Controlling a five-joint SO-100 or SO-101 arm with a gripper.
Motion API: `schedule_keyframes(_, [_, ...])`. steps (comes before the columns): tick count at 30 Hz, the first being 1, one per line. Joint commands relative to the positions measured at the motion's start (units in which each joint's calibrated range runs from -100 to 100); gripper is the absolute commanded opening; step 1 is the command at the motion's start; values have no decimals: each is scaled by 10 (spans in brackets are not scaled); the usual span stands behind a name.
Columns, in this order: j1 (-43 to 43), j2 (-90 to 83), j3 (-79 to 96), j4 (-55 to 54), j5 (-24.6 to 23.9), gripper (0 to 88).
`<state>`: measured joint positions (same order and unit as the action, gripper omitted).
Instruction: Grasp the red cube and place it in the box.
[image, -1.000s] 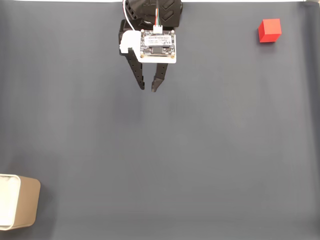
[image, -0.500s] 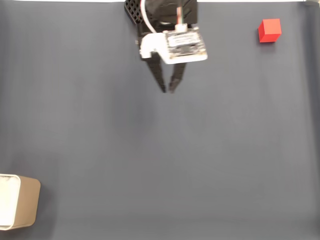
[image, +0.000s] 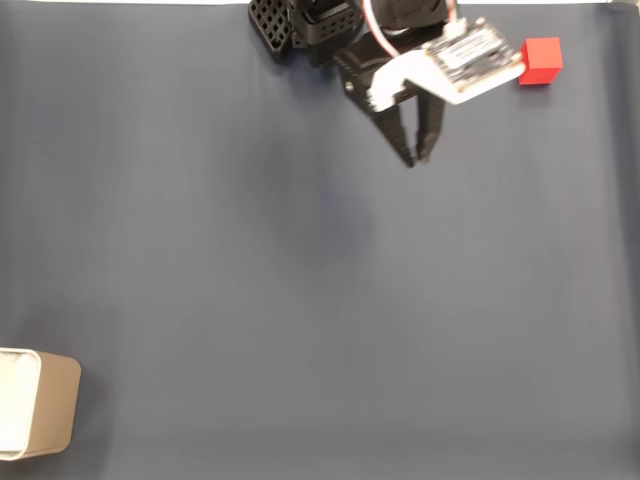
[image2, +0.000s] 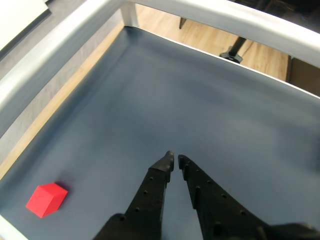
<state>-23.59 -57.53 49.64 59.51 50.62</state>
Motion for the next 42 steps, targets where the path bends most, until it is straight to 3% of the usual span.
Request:
schedule_keyframes(1, [-44, -7, -16, -6, 8, 0])
schedule_keyframes(34, [-348, -42, 46, -4, 30, 0])
schedule_keyframes(42, [-391, -49, 48, -4, 35, 70])
